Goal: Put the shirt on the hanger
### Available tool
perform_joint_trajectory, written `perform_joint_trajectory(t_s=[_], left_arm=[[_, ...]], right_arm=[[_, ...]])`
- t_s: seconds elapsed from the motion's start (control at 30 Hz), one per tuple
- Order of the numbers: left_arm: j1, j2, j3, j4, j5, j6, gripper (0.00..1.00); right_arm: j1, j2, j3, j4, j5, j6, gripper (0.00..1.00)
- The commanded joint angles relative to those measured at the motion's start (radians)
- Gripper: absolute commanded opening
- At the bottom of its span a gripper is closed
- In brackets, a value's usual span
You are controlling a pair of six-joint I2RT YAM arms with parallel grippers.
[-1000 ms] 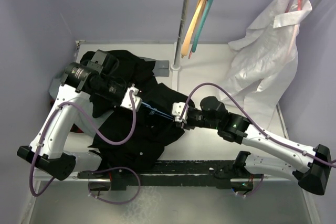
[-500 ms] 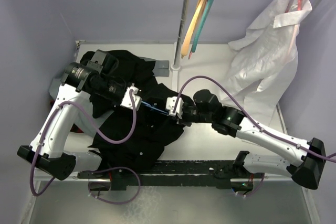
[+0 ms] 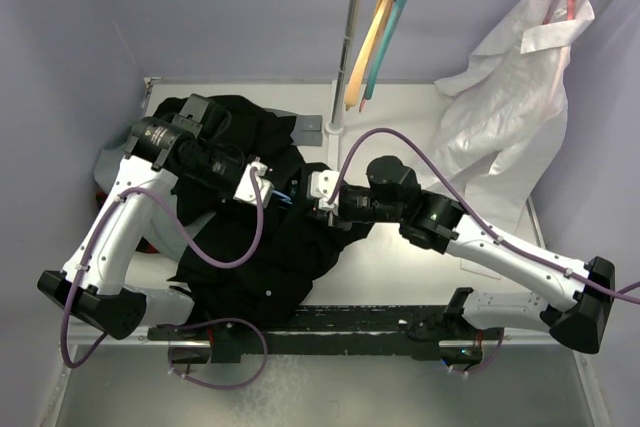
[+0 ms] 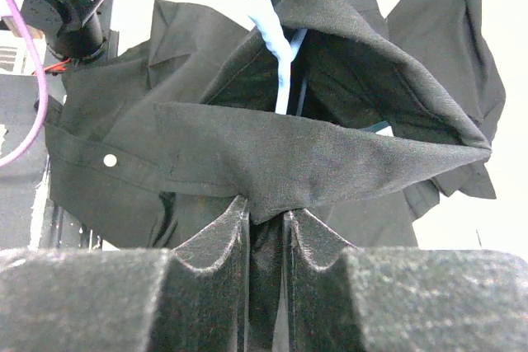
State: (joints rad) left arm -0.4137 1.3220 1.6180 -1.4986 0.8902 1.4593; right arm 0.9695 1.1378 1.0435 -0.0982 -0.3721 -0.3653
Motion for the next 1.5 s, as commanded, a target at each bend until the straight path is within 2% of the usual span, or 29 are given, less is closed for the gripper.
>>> perform_joint_trajectory(t_s=[0.0,0.13,0.3,0.37,0.4,0.43,0.57,0.67,0.7,0.73,0.77,0.87,1.0,1.17,1.37,1.47], left_arm=[[-0.009,-0.009,-0.004,-0.005,0.071,0.026,0.00],[-0.009,-0.008,-0.002,0.000,0.070,0.024,0.00],[-0.009,-0.014,0.005,0.003,0.061,0.023,0.00],[-0.008,-0.018,0.005,0.008,0.058,0.019,0.00],[-0.009,-0.019,0.004,0.011,0.058,0.016,0.00],[-0.009,-0.021,0.002,0.016,0.058,0.011,0.00],[-0.009,-0.027,0.000,0.079,0.045,-0.054,0.02],[-0.005,-0.046,0.003,0.206,-0.046,-0.209,0.44],[0.004,-0.058,-0.005,0.235,-0.082,-0.228,0.66],[0.021,-0.074,-0.018,0.262,-0.110,-0.233,0.96],[0.044,-0.094,-0.033,0.291,-0.129,-0.237,1.00],[0.115,-0.132,-0.040,0.334,-0.161,-0.243,0.99],[0.218,-0.139,-0.006,0.302,-0.156,-0.231,0.99],[0.258,-0.142,-0.069,0.250,-0.260,-0.155,0.99],[0.311,-0.076,-0.098,0.276,-0.324,-0.208,0.99],[0.340,-0.035,-0.088,0.241,-0.285,-0.161,0.99]], right_arm=[[0.000,0.019,0.000,0.082,-0.023,0.012,0.22],[0.000,0.032,-0.021,0.097,-0.038,0.017,0.27],[0.000,0.019,-0.083,0.129,-0.029,0.035,0.25],[0.000,0.013,-0.101,0.140,-0.023,0.039,0.19],[-0.001,0.013,-0.107,0.145,-0.023,0.044,0.13],[0.000,0.012,-0.111,0.152,-0.021,0.048,0.01],[-0.001,-0.018,-0.150,0.186,0.040,0.082,0.00],[0.000,-0.081,-0.207,0.218,0.123,0.124,0.00],[0.000,-0.108,-0.227,0.224,0.147,0.132,0.00],[0.000,-0.140,-0.249,0.229,0.170,0.143,0.00],[0.000,-0.172,-0.266,0.229,0.187,0.157,0.00],[0.000,-0.257,-0.314,0.214,0.241,0.198,0.00],[0.000,-0.311,-0.315,0.134,0.325,0.238,0.00],[0.001,-0.337,-0.263,0.021,0.335,0.266,0.00],[0.001,-0.363,-0.236,-0.045,0.307,0.286,0.00],[0.001,-0.370,-0.237,-0.055,0.286,0.289,0.00]])
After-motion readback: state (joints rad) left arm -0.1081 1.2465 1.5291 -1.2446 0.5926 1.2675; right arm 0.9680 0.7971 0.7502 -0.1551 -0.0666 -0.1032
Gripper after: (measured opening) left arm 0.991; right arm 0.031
